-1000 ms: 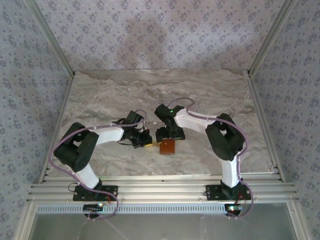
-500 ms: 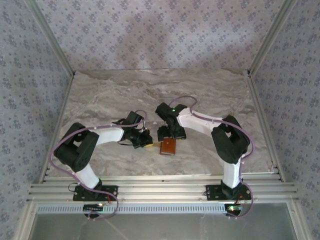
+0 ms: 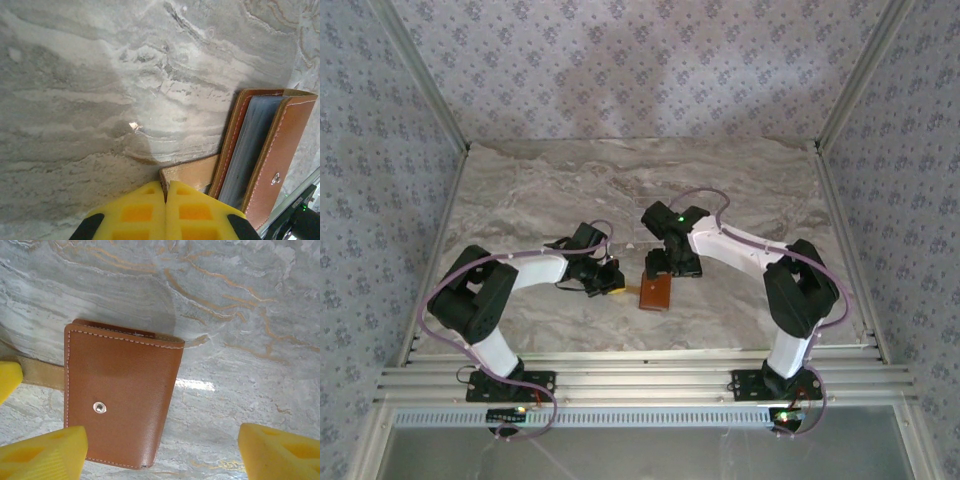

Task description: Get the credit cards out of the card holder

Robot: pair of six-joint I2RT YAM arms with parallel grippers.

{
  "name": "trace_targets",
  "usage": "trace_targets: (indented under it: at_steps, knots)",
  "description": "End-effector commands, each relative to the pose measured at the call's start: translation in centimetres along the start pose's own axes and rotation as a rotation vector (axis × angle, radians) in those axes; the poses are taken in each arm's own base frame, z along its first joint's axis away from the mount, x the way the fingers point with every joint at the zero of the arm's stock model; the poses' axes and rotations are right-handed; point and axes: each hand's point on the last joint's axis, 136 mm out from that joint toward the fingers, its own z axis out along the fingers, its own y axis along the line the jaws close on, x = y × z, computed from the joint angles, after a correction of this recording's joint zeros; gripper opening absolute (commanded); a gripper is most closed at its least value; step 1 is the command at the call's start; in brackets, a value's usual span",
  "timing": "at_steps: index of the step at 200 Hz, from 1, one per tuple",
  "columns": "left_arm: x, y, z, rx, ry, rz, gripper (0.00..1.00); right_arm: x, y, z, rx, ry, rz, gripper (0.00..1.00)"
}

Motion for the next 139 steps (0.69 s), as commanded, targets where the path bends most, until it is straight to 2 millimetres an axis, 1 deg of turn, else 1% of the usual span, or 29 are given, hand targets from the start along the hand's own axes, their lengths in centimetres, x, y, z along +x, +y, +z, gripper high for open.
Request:
trace_targets:
  at_steps: [1, 20, 55, 89, 105, 139]
  knots:
    - [-0.4, -0.5, -0.8, -0.006, -0.011, 0.010, 0.04, -0.4, 1.1, 0.3, -0.016, -0.003, -0.005, 0.84]
    - [-0.4, -0.4, -0.6, -0.007, -0.008, 0.010, 0.03, -0.7, 2.3, 1.3, -0.013, 0.006, -0.024, 0.87]
    - [-0.3, -0.4, -0.7, -0.006, -0.003, 0.011, 0.03, -1.1, 3.3, 3.4, -0.005, 0.029, -0.029, 0.89]
    - [-0.4, -0.4, -0.8, -0.009, -0.006, 0.014, 0.03, -0.2, 2.7, 5.1, 0.031, 0.075, -0.029, 0.90]
    - [-0.4, -0.4, -0.8, -0.009, -0.004, 0.014, 0.03, 0.0, 2.4, 5.1, 0.040, 0.081, -0.029, 0.89]
    - [-0.3, -0.3, -0.8, -0.014, -0.006, 0.012, 0.03, 0.0, 1.6, 3.4, 0.054, 0.052, -0.025, 0.89]
